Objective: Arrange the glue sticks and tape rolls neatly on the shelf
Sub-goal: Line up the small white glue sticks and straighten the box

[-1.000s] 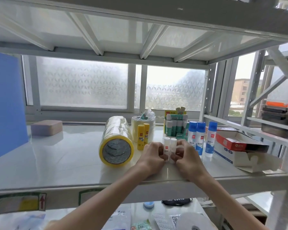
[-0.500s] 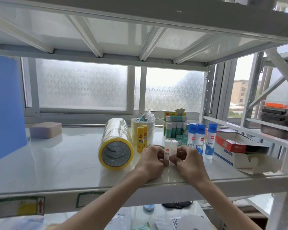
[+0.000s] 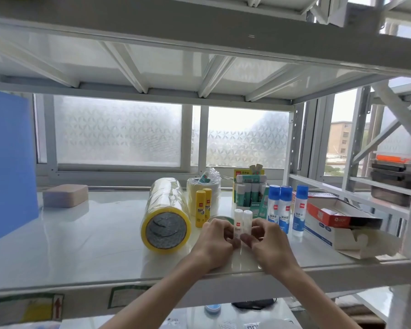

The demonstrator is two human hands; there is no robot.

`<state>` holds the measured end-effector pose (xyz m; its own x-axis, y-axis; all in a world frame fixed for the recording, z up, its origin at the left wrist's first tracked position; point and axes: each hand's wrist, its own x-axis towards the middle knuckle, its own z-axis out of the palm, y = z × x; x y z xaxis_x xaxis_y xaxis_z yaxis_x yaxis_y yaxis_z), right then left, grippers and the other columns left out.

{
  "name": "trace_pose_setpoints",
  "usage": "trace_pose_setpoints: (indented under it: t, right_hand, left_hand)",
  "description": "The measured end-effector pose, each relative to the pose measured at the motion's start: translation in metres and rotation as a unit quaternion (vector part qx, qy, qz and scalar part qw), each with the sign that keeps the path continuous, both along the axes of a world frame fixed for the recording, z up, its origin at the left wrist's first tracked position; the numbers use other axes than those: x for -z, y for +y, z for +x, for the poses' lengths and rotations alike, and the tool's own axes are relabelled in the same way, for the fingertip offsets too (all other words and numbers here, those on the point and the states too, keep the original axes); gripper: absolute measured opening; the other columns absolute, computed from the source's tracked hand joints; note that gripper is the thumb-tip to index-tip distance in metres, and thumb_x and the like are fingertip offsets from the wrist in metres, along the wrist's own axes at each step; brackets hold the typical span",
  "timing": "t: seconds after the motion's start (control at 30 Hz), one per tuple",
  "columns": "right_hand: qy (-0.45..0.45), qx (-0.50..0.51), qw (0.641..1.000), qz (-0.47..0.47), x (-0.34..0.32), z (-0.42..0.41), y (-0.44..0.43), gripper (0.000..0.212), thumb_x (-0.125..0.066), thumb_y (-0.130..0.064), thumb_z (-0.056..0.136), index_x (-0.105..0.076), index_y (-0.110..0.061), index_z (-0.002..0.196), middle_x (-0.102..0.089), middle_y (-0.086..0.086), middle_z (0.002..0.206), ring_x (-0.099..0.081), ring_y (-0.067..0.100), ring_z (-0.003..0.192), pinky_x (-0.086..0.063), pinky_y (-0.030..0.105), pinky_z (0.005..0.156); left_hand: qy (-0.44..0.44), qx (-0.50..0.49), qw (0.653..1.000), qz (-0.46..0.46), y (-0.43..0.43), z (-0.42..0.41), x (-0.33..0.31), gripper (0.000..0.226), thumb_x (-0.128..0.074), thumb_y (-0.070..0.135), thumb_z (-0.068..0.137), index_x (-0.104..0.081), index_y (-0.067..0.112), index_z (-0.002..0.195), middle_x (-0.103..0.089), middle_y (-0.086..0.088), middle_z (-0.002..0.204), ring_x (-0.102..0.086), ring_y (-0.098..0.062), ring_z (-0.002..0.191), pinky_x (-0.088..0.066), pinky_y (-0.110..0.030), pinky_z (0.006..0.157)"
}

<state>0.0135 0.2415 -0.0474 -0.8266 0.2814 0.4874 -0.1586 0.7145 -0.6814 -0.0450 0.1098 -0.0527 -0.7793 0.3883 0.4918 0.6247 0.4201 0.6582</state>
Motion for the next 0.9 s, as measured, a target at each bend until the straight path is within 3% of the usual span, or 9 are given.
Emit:
trace_pose_setpoints:
  t: [0.17, 0.27, 0.37, 0.53, 0.77, 0.9]
  right_hand:
    - [0.011, 0.005, 1.000, -0.008, 0.001, 0.001, 0.002, 0.031, -0.069, -0.008, 0.083, -0.064, -0.010, 0.113, -0.072, 0.000, 0.101, -0.061, 0.007, 0.085, -0.040, 0.005, 0.065]
    - [0.002, -0.006, 1.000, -0.022, 0.001, 0.003, 0.002, 0.035, -0.067, -0.006, 0.084, -0.056, -0.011, 0.117, -0.071, 0.000, 0.100, -0.061, 0.009, 0.089, -0.043, 0.011, 0.071]
    - [-0.004, 0.002, 1.000, -0.018, 0.002, 0.001, 0.002, 0.031, -0.073, -0.013, 0.081, -0.061, -0.013, 0.110, -0.071, -0.001, 0.095, -0.066, 0.013, 0.087, -0.048, 0.017, 0.071]
    - [0.003, 0.015, 1.000, -0.008, 0.002, 0.000, 0.001, 0.026, -0.075, -0.013, 0.079, -0.068, -0.013, 0.104, -0.072, -0.002, 0.094, -0.063, 0.007, 0.080, -0.043, 0.009, 0.066]
    - [-0.004, 0.018, 1.000, -0.019, -0.002, 0.005, -0.001, 0.030, -0.077, -0.014, 0.077, -0.065, -0.014, 0.105, -0.065, -0.009, 0.084, -0.062, 0.004, 0.077, -0.050, 0.015, 0.071]
    - [-0.019, 0.017, 1.000, -0.012, -0.006, 0.012, -0.003, 0.041, -0.079, -0.015, 0.075, -0.063, -0.012, 0.113, -0.068, -0.006, 0.089, -0.064, 0.007, 0.081, -0.046, 0.010, 0.067]
  left_hand:
    - [0.005, -0.002, 1.000, -0.002, -0.001, -0.001, 0.001, 0.020, -0.070, 0.010, 0.080, -0.078, 0.011, 0.098, -0.077, 0.000, 0.095, -0.070, -0.008, 0.084, -0.057, -0.017, 0.075]
    - [0.001, 0.007, 1.000, 0.001, -0.001, 0.000, 0.001, 0.020, -0.071, 0.010, 0.081, -0.077, 0.010, 0.100, -0.077, -0.002, 0.096, -0.071, -0.009, 0.085, -0.059, -0.021, 0.078]
    - [-0.001, 0.009, 1.000, 0.001, -0.002, 0.000, 0.001, 0.023, -0.072, 0.012, 0.082, -0.076, 0.009, 0.104, -0.076, -0.002, 0.099, -0.071, -0.011, 0.088, -0.058, -0.022, 0.080]
    - [0.004, 0.010, 1.000, -0.006, -0.002, 0.000, 0.000, 0.023, -0.072, 0.013, 0.082, -0.076, 0.011, 0.104, -0.076, -0.002, 0.099, -0.070, -0.010, 0.088, -0.058, -0.021, 0.079]
    - [-0.007, 0.017, 1.000, -0.005, -0.003, 0.002, -0.001, 0.026, -0.073, 0.013, 0.082, -0.076, 0.011, 0.108, -0.076, -0.002, 0.103, -0.071, -0.010, 0.090, -0.058, -0.022, 0.082]
    - [-0.025, 0.005, 0.999, -0.020, -0.005, 0.004, -0.003, 0.017, -0.074, 0.016, 0.080, -0.078, 0.011, 0.096, -0.077, -0.002, 0.093, -0.071, -0.011, 0.084, -0.060, -0.030, 0.079]
